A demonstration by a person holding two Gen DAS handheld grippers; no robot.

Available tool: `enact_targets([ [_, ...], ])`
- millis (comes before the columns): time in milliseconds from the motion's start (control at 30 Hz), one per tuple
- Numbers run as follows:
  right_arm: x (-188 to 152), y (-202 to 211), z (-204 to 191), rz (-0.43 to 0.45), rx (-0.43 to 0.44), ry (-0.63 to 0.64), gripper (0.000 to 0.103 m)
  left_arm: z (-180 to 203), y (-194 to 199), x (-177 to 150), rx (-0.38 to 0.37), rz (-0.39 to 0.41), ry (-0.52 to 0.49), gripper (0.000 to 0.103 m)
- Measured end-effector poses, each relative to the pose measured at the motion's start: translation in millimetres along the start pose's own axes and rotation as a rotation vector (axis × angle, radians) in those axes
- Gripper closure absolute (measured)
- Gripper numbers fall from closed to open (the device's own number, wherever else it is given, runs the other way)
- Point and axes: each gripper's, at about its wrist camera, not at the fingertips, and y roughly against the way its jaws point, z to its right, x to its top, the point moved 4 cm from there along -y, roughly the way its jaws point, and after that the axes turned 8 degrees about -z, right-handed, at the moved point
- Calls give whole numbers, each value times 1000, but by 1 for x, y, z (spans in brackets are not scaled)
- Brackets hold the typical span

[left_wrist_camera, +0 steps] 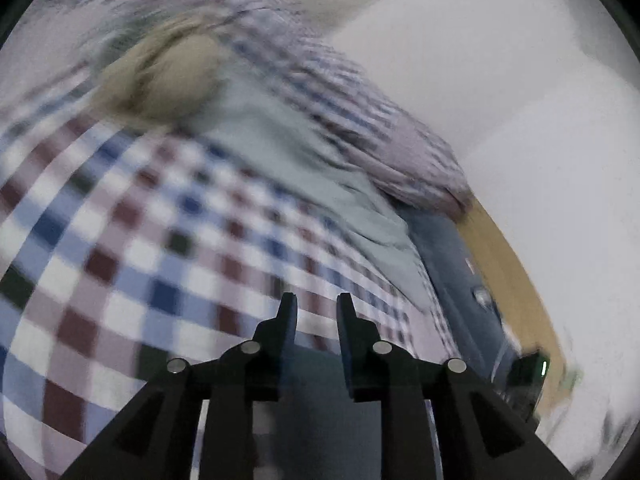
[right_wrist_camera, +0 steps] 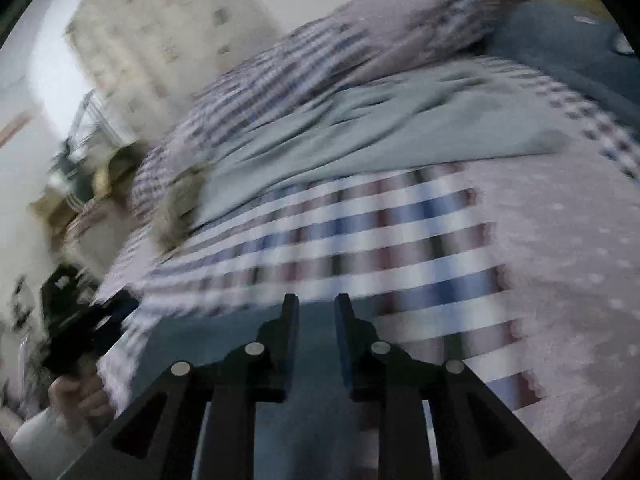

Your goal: Fold clothes

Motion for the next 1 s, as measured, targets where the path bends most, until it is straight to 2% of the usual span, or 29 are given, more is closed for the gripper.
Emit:
enact_targets([
  [67, -7, -7, -26, -41, 65, 62, 83, 31, -11, -12, -50, -62, -110, 84],
  [167, -22, -23, -52, -121, 139, 125, 83, 51, -31, -34, -87, -171, -187, 84],
  [233, -29, -36, -54, -168, 116, 155, 85, 54, -50, -48, -56, -243, -224, 94],
  [300, -37, -48, -55, -214, 88, 184, 88, 54, -63, -58, -9, -283, -251, 97],
  [333, -41, -54, -55, -238, 74, 198, 99, 49, -66, -59, 33, -278, -256, 102],
  [367, -42, -56, -48, -248, 57, 182, 103, 44, -69, -61, 76, -271, -260, 102],
  [433, -41, -52, -29, -248, 16, 139, 103, 37, -66, -57, 168, -217, -266, 102],
  [467, -41, -47, -19, -239, -9, 117, 103, 32, -62, -55, 253, -174, -285, 102],
  [500, -39, -40, -9, -227, -42, 91, 103, 28, -58, -54, 295, -145, -291, 102],
  [633, -37, 8, 21, -125, -98, -13, 100, 26, -47, -49, 308, -110, -254, 102],
  [733, -42, 40, 22, -59, -91, -29, 99, 35, -36, -53, 280, -109, -277, 102],
  [800, -52, 53, 8, -42, -45, -2, 99, 51, -27, -65, 217, -124, -303, 102],
  [867, -70, 52, -17, -55, -1, 33, 99, 71, -19, -85, 158, -150, -336, 102],
  [1000, -131, 42, -49, -155, 6, 101, 99, 99, -10, -117, 83, -191, -370, 102],
])
